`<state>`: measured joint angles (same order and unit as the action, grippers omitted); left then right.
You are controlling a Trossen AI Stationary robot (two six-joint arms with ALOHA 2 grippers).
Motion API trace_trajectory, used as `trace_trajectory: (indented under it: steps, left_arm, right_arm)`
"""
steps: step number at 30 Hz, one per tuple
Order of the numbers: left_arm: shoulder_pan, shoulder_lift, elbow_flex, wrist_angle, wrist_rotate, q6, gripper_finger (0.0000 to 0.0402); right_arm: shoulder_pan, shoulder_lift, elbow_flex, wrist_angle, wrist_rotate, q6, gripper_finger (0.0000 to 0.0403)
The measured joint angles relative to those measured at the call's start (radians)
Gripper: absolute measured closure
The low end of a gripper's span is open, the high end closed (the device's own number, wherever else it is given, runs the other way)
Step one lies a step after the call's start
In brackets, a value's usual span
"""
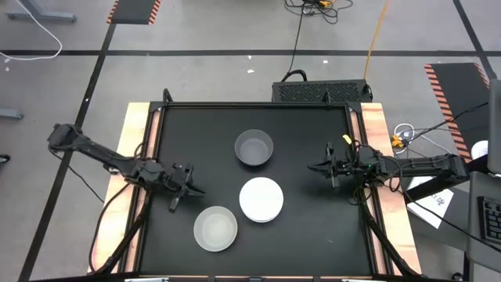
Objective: Nest bowls inside each other
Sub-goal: Stack the gray bowl on the white bowl
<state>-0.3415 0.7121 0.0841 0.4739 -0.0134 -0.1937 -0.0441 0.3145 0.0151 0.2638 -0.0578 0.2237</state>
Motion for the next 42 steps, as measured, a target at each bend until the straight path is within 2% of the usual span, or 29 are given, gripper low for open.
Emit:
trace_trajectory:
  steps: [5, 12, 18, 22, 26, 33, 37, 42]
  left_arm:
    - [-0.060, 0.110, 0.006, 0.077, -0.033, -0.019, 0.0341]
    - [-0.141, 0.210, 0.068, 0.081, -0.043, 0.005, 0.0341]
    - [-0.194, 0.266, 0.139, 0.073, -0.090, 0.045, 0.0330]
    - [-0.216, 0.293, 0.192, -0.001, -0.149, 0.053, 0.0295]
    - [-0.223, 0.310, 0.242, -0.100, -0.228, 0.004, 0.0240]
    - [-0.223, 0.311, 0.324, -0.303, -0.251, -0.164, 0.0147]
    - [-0.222, 0.311, 0.366, -0.442, -0.250, -0.303, 0.0122]
    - [-0.222, 0.311, 0.398, -0.559, -0.243, -0.450, 0.0117]
  right_arm:
    - [0.000, 0.000, 0.000, -0.006, 0.000, 0.000, 0.0403]
    - [0.000, 0.000, 0.000, -0.007, 0.000, 0.002, 0.0403]
    - [0.000, 0.000, 0.000, -0.007, 0.000, 0.003, 0.0403]
    - [0.000, 0.000, 0.000, -0.015, -0.001, 0.009, 0.0403]
    - [0.000, 0.000, 0.000, -0.028, -0.003, 0.026, 0.0403]
    - [0.000, 0.000, 0.000, -0.035, -0.027, 0.030, 0.0403]
    - [0.000, 0.000, 0.000, -0.035, -0.027, 0.028, 0.0403]
    - [0.000, 0.000, 0.000, -0.034, -0.027, 0.027, 0.0403]
